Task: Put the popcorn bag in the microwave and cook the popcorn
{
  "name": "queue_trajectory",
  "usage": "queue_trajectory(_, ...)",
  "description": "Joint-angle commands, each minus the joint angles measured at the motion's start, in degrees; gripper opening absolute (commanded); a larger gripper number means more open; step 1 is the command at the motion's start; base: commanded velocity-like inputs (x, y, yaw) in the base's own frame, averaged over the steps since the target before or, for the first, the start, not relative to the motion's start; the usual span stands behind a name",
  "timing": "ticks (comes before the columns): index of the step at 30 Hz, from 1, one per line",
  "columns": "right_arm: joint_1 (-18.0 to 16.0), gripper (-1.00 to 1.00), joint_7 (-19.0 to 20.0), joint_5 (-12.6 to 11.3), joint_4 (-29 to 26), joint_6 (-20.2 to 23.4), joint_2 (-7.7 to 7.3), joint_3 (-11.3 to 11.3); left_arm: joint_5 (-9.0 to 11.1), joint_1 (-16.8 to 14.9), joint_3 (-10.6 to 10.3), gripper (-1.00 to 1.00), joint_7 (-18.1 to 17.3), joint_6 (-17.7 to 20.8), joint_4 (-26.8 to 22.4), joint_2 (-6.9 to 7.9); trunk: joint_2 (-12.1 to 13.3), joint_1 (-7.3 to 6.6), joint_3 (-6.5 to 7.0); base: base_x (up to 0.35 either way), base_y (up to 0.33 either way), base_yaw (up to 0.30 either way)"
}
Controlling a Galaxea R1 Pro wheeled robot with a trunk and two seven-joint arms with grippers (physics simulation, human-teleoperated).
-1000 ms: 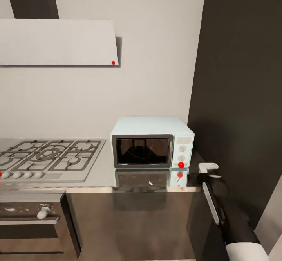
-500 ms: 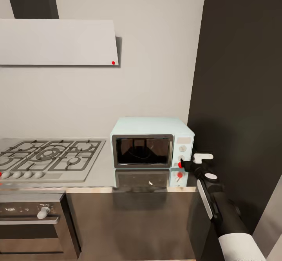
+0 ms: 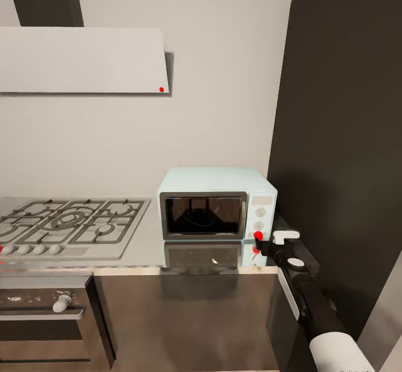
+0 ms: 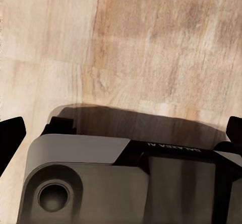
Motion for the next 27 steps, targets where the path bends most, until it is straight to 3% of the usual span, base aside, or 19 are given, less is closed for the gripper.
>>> queue_trajectory(1, 0.0, 1.00, 0.0, 0.4, 0.3, -0.1, 0.03, -0.1, 0.5, 0.0, -0.5, 1.00, -0.2, -0.2, 0.1, 0.01, 0.0, 0.01, -0.07, 0.075, 0.000, 0.000)
queue_trajectory(13, 0.0, 1.00, 0.0, 0.3, 2.7, -1.6, 0.03, -0.1, 0.6, 0.0, -0.4, 1.00, -0.2, -0.2, 0.1, 0.05, 0.0, 0.01, -0.07, 0.100, 0.000, 0.000)
queue_trajectory(27, 0.0, 1.00, -0.4, 0.4, 3.5, -2.1, 0.12, 0.0, 0.6, 0.0, -0.4, 1.00, -0.1, -0.2, 0.1, 0.03, 0.0, 0.01, -0.07, 0.010, 0.000, 0.000)
